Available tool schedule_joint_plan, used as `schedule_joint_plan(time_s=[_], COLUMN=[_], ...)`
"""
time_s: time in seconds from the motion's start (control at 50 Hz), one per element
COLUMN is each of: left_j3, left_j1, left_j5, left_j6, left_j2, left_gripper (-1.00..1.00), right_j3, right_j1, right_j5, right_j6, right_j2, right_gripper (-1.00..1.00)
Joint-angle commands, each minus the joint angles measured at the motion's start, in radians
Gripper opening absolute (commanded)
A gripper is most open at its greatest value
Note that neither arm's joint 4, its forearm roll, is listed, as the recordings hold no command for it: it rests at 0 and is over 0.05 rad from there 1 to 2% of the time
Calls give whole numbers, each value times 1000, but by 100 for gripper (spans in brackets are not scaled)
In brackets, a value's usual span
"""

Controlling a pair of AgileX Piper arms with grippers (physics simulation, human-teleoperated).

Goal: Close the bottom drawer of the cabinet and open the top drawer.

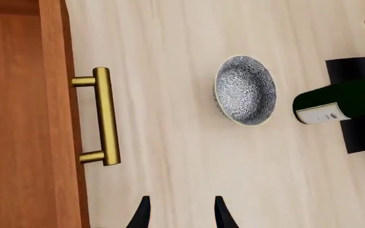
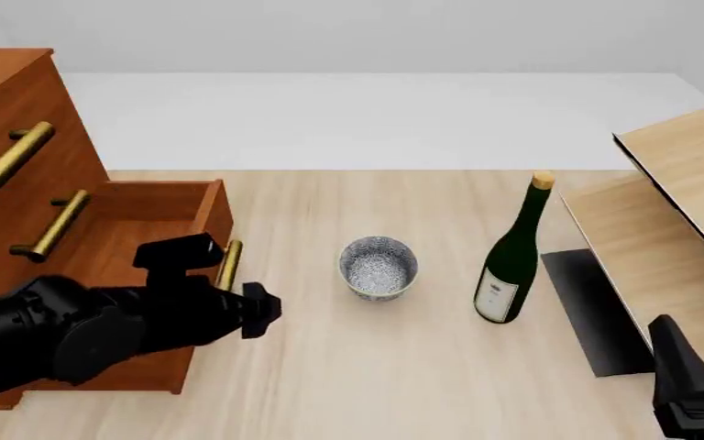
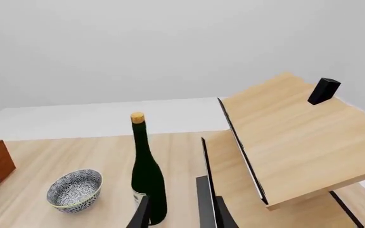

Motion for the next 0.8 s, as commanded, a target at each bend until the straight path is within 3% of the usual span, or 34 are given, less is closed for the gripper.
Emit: schedule_joint_plan(time_s=[0.02,0.46,0.62,0.8], left_j3=[-4,-14,-10,-9], left_j1=[44,187,231,339], left_j5=[19,75,79,96], left_j6=[35,129,177,267], left_j2=[33,87,103,120], left_gripper=[100,100,100,100], right_j3=[-1,0,0,1], right_j1=[0,-3,-3,-4], right_j5=[-5,-6,-9,-10], right_j6=[3,11,15,16], right_j2=[8,10,15,16], right_gripper=[100,100,100,100])
